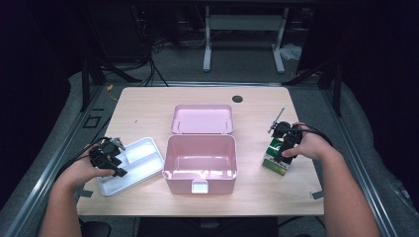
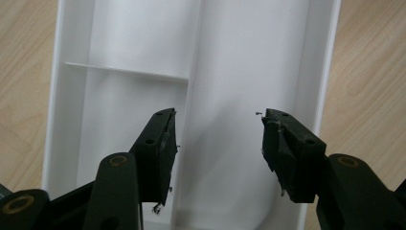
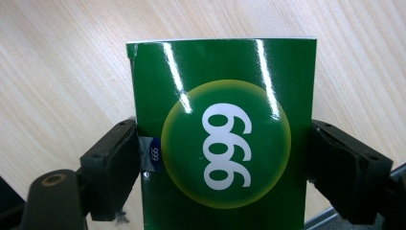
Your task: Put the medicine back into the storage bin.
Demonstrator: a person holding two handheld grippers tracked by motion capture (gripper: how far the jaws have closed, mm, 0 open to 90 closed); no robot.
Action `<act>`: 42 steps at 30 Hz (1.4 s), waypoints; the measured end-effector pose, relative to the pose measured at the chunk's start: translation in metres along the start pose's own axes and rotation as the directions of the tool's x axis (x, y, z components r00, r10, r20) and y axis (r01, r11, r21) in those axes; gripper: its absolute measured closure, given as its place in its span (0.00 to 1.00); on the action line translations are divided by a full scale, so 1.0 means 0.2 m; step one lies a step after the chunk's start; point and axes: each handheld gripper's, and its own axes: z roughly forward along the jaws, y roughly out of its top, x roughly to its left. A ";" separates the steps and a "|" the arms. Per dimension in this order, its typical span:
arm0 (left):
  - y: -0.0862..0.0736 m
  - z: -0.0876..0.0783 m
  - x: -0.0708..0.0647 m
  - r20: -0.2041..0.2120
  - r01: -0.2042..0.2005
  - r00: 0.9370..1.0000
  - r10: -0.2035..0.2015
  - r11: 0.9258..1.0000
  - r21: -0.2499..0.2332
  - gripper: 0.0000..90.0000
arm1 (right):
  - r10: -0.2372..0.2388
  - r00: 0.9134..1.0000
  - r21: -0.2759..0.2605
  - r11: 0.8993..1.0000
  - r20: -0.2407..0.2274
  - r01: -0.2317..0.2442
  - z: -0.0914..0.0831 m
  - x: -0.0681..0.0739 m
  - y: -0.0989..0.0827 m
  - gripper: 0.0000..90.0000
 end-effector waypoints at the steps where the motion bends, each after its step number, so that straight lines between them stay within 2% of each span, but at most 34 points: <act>1: 0.00 0.00 0.00 0.001 -0.003 1.000 0.003 1.000 0.002 0.51 | -0.008 1.000 -0.005 1.000 0.005 0.008 0.00 0.00 0.00 0.19; 10: 0.01 0.00 0.00 0.004 -0.010 1.000 0.010 1.000 0.003 0.51 | -0.014 1.000 -0.012 1.000 -0.012 0.014 -0.07 0.03 -0.01 0.19; 17: 0.01 0.00 0.00 0.000 -0.003 1.000 0.003 1.000 -0.002 0.51 | -0.038 0.999 -0.020 0.999 -0.010 0.038 -0.15 0.05 0.00 0.19; 18: 0.01 0.00 0.01 0.000 -0.005 1.000 0.005 1.000 -0.001 0.51 | -0.050 0.999 -0.029 0.998 -0.005 0.050 -0.18 0.06 0.00 0.19; 29: 0.00 0.00 0.01 0.002 -0.005 1.000 0.005 1.000 -0.002 0.51 | -0.095 0.995 -0.038 0.995 0.010 0.095 -0.29 0.13 0.03 0.19; 30: 0.00 0.00 0.01 0.001 -0.005 1.000 0.005 1.000 -0.001 0.51 | -0.098 0.995 -0.032 0.995 0.030 0.099 -0.30 0.14 0.03 0.19; 35: 0.00 0.00 0.01 0.002 -0.004 1.000 0.004 1.000 -0.001 0.51 | -0.125 0.992 -0.037 0.991 0.008 0.125 -0.34 0.16 0.04 0.19; 42: 0.01 0.00 0.01 0.003 -0.005 1.000 0.005 1.000 -0.001 0.51 | -0.152 0.988 -0.042 0.987 0.021 0.153 -0.39 0.18 0.05 0.19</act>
